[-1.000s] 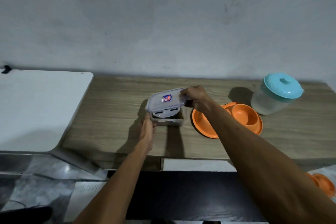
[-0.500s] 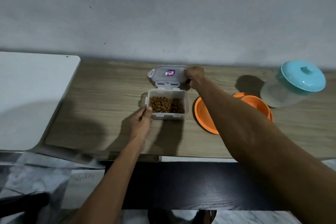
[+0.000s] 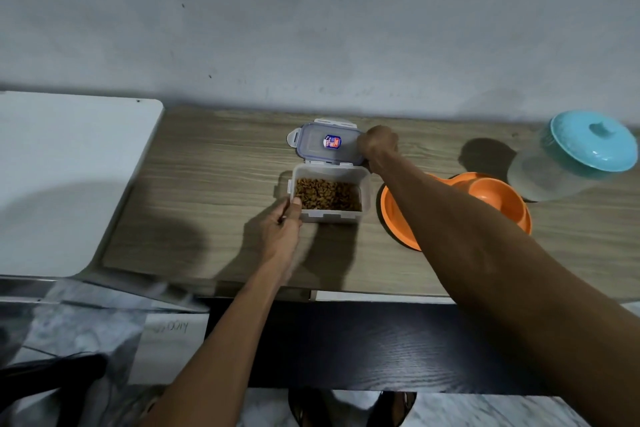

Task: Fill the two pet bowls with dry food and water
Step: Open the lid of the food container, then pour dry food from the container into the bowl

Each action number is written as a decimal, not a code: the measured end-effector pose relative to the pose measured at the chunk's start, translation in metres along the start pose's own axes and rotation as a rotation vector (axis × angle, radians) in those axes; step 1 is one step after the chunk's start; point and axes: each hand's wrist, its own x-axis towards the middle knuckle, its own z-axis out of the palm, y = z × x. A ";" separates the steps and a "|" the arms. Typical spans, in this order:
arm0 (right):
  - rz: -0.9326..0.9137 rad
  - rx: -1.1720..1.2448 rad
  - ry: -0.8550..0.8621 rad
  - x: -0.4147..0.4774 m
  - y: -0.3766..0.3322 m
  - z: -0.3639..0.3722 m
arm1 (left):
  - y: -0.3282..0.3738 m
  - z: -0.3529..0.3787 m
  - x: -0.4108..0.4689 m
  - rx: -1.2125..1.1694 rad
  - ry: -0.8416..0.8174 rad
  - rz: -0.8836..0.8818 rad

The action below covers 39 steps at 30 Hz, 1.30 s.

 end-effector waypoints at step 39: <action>-0.159 0.370 -0.029 -0.112 0.093 -0.239 | 0.017 0.088 -0.061 1.082 -0.301 0.502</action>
